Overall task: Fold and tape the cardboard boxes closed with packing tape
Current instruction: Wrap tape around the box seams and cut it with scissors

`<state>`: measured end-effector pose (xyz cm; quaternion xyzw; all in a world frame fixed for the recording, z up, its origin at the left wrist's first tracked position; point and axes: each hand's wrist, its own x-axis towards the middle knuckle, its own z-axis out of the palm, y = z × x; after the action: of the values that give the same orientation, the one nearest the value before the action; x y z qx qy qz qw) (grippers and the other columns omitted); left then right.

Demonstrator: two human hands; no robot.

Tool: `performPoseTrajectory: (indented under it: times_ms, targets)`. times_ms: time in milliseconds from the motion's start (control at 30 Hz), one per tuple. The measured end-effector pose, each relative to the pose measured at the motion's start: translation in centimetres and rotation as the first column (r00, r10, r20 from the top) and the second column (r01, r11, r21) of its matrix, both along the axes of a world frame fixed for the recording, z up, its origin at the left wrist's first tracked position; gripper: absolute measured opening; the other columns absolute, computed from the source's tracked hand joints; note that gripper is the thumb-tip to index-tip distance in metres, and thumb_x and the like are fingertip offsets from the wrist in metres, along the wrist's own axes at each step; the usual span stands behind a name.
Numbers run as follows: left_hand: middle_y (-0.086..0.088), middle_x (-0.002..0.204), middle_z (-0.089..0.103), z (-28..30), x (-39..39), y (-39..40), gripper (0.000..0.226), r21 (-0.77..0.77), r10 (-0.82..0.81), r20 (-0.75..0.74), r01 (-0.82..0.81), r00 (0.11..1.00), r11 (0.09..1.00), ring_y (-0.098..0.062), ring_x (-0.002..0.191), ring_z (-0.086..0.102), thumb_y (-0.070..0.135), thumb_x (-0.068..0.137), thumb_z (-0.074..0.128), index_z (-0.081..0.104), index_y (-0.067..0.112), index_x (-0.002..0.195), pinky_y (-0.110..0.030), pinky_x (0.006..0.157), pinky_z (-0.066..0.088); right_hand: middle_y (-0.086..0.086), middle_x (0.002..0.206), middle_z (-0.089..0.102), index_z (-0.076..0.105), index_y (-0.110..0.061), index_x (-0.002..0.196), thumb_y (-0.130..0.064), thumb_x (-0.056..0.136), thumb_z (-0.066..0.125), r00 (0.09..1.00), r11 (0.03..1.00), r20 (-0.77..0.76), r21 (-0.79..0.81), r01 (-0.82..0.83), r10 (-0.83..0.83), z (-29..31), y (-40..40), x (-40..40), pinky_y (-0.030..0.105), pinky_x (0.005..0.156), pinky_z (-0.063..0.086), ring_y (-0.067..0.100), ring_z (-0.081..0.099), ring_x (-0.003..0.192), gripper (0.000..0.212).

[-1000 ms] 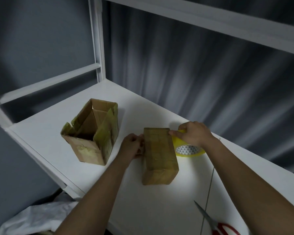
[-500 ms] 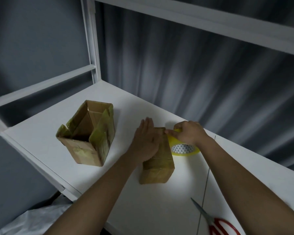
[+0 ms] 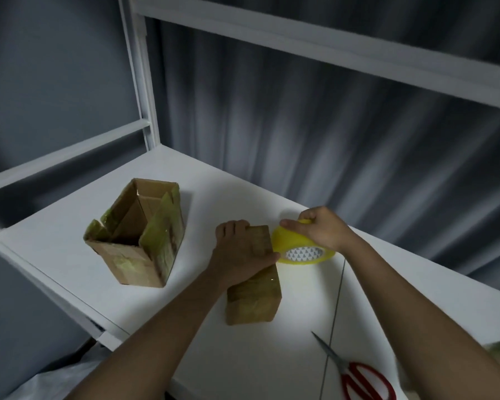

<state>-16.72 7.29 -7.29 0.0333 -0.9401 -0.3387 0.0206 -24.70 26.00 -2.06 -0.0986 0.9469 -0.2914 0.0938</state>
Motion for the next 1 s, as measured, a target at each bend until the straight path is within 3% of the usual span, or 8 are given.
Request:
performPoseTrajectory:
  times_ms: [133, 267, 433, 567, 667, 767, 900, 1000]
  targets:
    - [-0.001, 0.130, 0.036, 0.7, 0.7, 1.0, 0.089, 0.078, 0.009, 0.020, -0.010, 1.000, 0.997, -0.022, 0.125, 0.026, 0.066, 0.066, 0.068, 0.034, 0.018, 0.132, -0.029, 0.099, 0.024, 0.001, 0.070, 0.061, 0.065, -0.019, 0.070, -0.074, 0.073, 0.057, 0.994, 0.980, -0.088, 0.193, -0.047, 0.065, 2.9, 0.5, 1.8, 0.030, 0.059, 0.046, 0.017, 0.060, 0.068, 0.056]
    - [-0.001, 0.126, 0.034, 0.3, 1.6, 2.2, 0.085, 0.381, 0.052, 0.157, -0.109, 0.986, 0.918, -0.022, 0.124, 0.028, 0.059, 0.062, 0.075, 0.034, 0.024, 0.128, -0.031, 0.100, 0.031, 0.006, 0.072, 0.065, 0.068, -0.014, 0.074, -0.069, 0.079, 0.055, 0.982, 0.980, -0.161, 0.189, -0.066, 0.097, 5.1, 1.6, 3.3, 0.035, 0.064, 0.050, 0.019, 0.062, 0.069, 0.058]
    - [0.001, 0.129, 0.037, -0.9, 3.8, 1.5, 0.092, 0.449, -0.075, 0.204, -0.025, 0.976, 0.893, -0.024, 0.126, 0.036, 0.075, 0.044, 0.053, 0.033, 0.035, 0.124, -0.046, 0.105, 0.037, -0.008, 0.099, 0.064, 0.068, -0.030, 0.094, -0.037, 0.088, 0.062, 0.963, 0.969, -0.116, 0.066, -0.238, 0.245, 6.9, 0.9, 5.1, 0.030, 0.077, 0.052, 0.015, 0.061, 0.092, 0.011]
    - [0.000, 0.137, 0.041, 0.0, 3.8, -0.4, 0.095, 0.353, -0.179, 0.088, 0.137, 0.980, 0.926, -0.022, 0.130, 0.037, 0.065, 0.051, 0.045, 0.033, 0.026, 0.137, -0.044, 0.110, 0.029, -0.006, 0.086, 0.070, 0.072, -0.026, 0.084, -0.053, 0.075, 0.072, 0.977, 0.965, -0.063, -0.152, -0.213, 0.206, 6.7, -0.9, 5.8, 0.035, 0.075, 0.058, 0.013, 0.068, 0.082, 0.028]
    - [0.000, 0.126, 0.048, -0.6, 4.4, -1.1, 0.089, 0.547, -0.204, 0.127, 0.103, 0.971, 0.831, -0.019, 0.118, 0.050, 0.051, 0.049, 0.071, 0.034, 0.024, 0.126, -0.044, 0.099, 0.046, 0.004, 0.081, 0.068, 0.070, -0.016, 0.078, -0.067, 0.064, 0.071, 0.988, 0.973, -0.047, -0.177, -0.151, 0.145, 5.8, -3.3, 6.3, 0.039, 0.075, 0.054, 0.018, 0.067, 0.079, 0.053]
    - [0.003, 0.115, 0.055, -2.6, 4.8, -1.8, 0.088, 0.644, -0.180, 0.123, 0.059, 0.976, 0.763, -0.011, 0.104, 0.059, 0.043, 0.048, 0.089, 0.040, 0.021, 0.117, -0.038, 0.087, 0.055, -0.002, 0.073, 0.063, 0.066, -0.024, 0.071, -0.075, 0.066, 0.062, 0.973, 0.976, -0.100, -0.051, -0.214, 0.208, 5.4, -5.6, 6.9, 0.037, 0.069, 0.052, 0.017, 0.063, 0.075, 0.052]
    - [0.008, 0.105, 0.052, -3.6, 5.8, -2.7, 0.075, 0.693, -0.150, 0.086, 0.048, 0.985, 0.719, -0.002, 0.092, 0.058, 0.029, 0.052, 0.081, 0.037, 0.019, 0.112, -0.018, 0.073, 0.053, -0.003, 0.067, 0.057, 0.063, -0.021, 0.070, -0.076, 0.068, 0.058, 0.951, 0.950, -0.184, 0.236, -0.204, 0.250, 6.1, -5.1, 6.9, 0.033, 0.064, 0.046, 0.017, 0.057, 0.072, 0.055]
    - [0.012, 0.106, 0.053, -3.8, 5.8, -3.5, 0.081, 0.679, -0.229, 0.068, 0.123, 0.971, 0.724, 0.006, 0.091, 0.056, 0.030, 0.058, 0.083, 0.035, 0.015, 0.121, -0.016, 0.074, 0.050, -0.004, 0.069, 0.054, 0.062, -0.019, 0.073, -0.081, 0.069, 0.052, 0.957, 0.762, -0.159, 0.642, -0.087, 0.244, 5.3, -1.3, 6.6, 0.029, 0.065, 0.039, 0.023, 0.059, 0.080, 0.063]
